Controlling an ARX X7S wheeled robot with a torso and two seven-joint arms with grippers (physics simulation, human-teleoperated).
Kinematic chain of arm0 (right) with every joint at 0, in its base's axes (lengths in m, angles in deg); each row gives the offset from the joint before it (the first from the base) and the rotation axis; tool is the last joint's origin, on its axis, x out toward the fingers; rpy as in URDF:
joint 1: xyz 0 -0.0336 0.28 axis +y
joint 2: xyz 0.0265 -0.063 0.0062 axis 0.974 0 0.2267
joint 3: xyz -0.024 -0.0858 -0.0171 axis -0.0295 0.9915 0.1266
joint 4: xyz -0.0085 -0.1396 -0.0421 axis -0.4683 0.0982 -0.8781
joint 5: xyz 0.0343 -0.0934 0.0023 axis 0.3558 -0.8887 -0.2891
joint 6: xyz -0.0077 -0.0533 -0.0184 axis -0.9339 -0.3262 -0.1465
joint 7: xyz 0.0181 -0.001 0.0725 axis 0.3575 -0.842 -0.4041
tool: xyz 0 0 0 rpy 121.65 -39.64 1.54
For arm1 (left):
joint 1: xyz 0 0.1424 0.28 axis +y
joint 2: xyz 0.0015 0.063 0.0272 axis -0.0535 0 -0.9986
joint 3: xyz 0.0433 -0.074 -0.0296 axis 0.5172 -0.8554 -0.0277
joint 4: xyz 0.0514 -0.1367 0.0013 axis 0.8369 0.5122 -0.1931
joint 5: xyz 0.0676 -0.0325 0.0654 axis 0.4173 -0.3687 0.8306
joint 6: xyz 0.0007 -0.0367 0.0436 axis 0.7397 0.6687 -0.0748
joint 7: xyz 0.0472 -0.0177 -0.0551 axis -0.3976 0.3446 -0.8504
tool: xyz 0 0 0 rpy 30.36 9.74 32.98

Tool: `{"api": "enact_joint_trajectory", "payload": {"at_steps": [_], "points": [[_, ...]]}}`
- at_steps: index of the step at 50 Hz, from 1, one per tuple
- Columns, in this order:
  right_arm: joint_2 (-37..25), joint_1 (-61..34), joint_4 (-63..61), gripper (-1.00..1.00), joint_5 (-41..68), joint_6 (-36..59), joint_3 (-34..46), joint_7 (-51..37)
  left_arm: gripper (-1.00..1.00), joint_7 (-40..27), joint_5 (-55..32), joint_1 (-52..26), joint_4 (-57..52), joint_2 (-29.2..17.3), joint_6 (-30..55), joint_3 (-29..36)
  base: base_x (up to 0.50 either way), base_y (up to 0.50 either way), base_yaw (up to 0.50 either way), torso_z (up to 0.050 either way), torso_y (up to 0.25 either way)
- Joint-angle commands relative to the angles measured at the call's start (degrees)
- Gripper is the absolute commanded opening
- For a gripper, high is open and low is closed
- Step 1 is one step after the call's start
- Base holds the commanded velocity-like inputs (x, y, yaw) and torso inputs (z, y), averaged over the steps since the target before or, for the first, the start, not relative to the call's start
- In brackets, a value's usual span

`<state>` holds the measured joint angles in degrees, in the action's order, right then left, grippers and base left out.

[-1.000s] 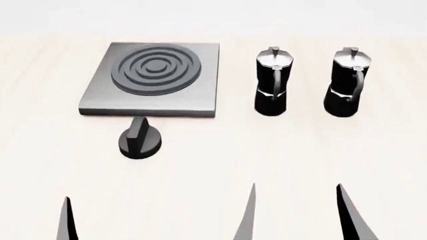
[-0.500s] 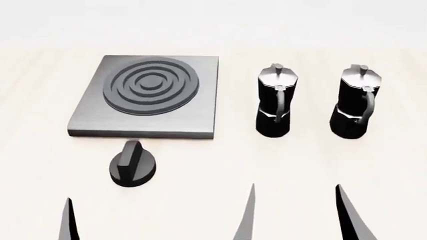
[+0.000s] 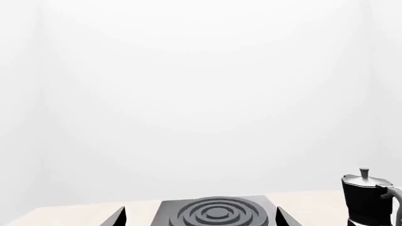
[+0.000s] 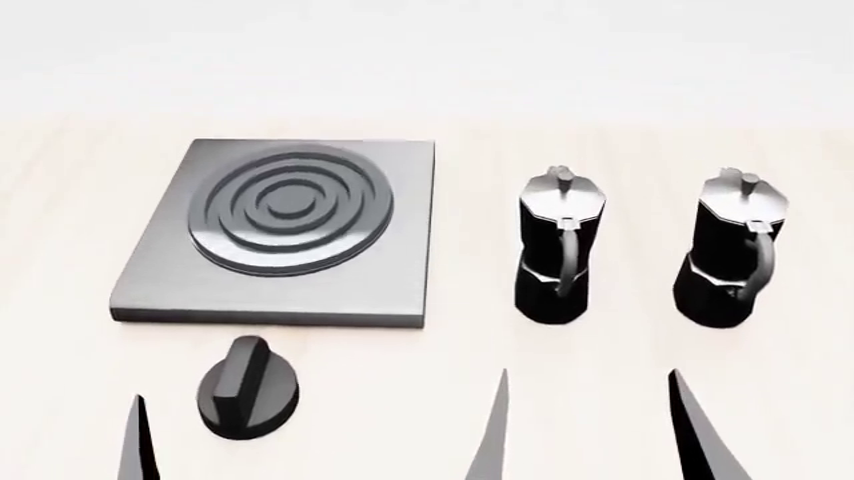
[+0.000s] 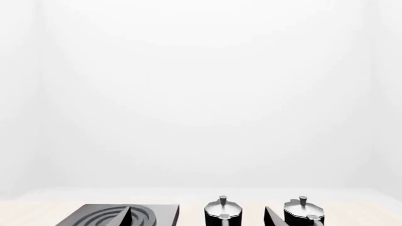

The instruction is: Put both moka pots on the stove.

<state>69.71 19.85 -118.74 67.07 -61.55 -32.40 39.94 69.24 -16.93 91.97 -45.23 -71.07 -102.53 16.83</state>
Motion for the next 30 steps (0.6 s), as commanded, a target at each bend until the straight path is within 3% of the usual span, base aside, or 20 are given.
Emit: {"api": "enact_joint_trajectory", "payload": {"at_steps": [1, 30], "points": [[-0.4, 0.1, 0.2, 1.0, 0.2, -0.3, 0.4, -0.4, 1.0, -0.3, -0.1, -0.2, 0.9, -0.3, -0.6, 0.3, 0.23, 0.0, 0.0, 0.0, 0.0], [-1.1, -0.1, 0.4, 1.0, 0.8, -0.6, 0.9, -1.7, 1.0, -1.5, -0.1, 0.1, -1.0, -1.0, 0.6, 1.3, 0.23, 0.0, 0.0, 0.0, 0.001]]}}
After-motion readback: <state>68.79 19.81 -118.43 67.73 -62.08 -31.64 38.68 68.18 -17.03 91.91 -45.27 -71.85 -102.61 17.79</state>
